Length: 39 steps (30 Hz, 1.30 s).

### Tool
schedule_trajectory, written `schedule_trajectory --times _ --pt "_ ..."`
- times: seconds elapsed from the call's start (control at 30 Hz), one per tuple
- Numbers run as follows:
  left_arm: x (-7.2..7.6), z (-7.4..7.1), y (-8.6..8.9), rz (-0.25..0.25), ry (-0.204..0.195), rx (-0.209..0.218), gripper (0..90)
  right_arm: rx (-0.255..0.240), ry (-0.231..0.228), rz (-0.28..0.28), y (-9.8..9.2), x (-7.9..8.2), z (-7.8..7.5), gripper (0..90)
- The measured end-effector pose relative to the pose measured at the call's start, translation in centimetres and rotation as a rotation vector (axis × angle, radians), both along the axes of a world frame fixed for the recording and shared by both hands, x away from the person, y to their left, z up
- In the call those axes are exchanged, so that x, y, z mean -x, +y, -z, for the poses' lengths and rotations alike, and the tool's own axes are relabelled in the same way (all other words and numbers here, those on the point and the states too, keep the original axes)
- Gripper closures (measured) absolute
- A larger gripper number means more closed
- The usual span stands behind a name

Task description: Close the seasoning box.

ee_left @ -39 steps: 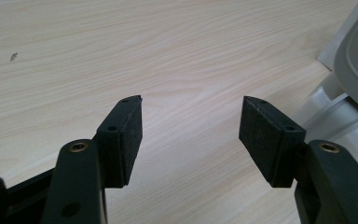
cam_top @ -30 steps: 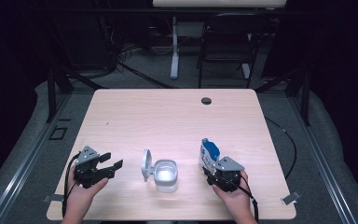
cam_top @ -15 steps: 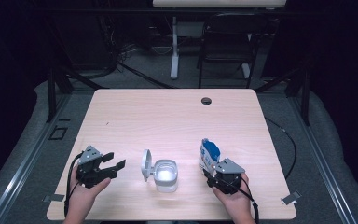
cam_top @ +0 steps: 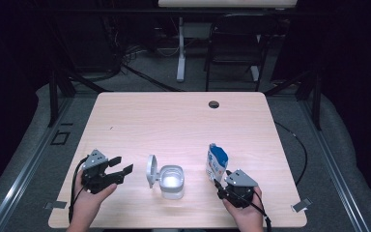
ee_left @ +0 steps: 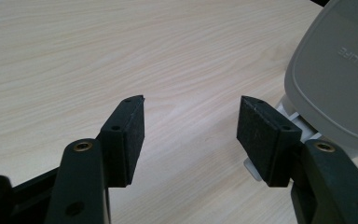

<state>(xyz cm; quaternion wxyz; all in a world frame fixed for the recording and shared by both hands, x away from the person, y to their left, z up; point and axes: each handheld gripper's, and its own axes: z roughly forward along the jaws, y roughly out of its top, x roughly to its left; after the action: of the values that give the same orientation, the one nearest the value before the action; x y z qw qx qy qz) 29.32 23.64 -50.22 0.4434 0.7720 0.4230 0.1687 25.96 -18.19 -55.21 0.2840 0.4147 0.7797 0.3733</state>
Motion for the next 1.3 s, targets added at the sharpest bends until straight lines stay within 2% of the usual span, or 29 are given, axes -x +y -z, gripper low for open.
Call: schedule_trajectory --times 0.17,0.3,0.43,0.67,0.83,1.03,1.3 --pt "0.1 0.1 0.1 -0.001 0.008 -0.006 42.5 0.003 -0.001 -0.003 -0.1 -0.1 0.1 46.2" --pt "0.1 0.1 0.2 -0.012 0.007 0.004 43.0 0.008 -0.003 -0.005 0.0 -0.2 0.1 46.1" --pt "0.2 -0.1 0.2 -0.001 0.003 -0.006 43.0 0.023 -0.009 -0.02 0.2 -0.3 0.2 46.0" --pt "0.3 0.0 -0.4 0.014 -0.001 -0.018 46.2 0.016 -0.024 -0.026 0.5 -0.3 0.3 45.8" --pt "0.4 0.2 -1.1 0.048 0.019 -0.019 54.2 0.015 -0.02 -0.028 0.1 -0.1 0.4 45.8" --pt "0.6 0.2 -2.1 0.079 0.041 -0.061 66.7 -0.02 -0.026 -0.014 -0.5 0.2 0.5 45.5" --pt "1.2 -0.3 -3.5 0.12 0.037 -0.073 82.5 -0.056 -0.03 -0.001 -1.3 0.5 0.5 45.1"
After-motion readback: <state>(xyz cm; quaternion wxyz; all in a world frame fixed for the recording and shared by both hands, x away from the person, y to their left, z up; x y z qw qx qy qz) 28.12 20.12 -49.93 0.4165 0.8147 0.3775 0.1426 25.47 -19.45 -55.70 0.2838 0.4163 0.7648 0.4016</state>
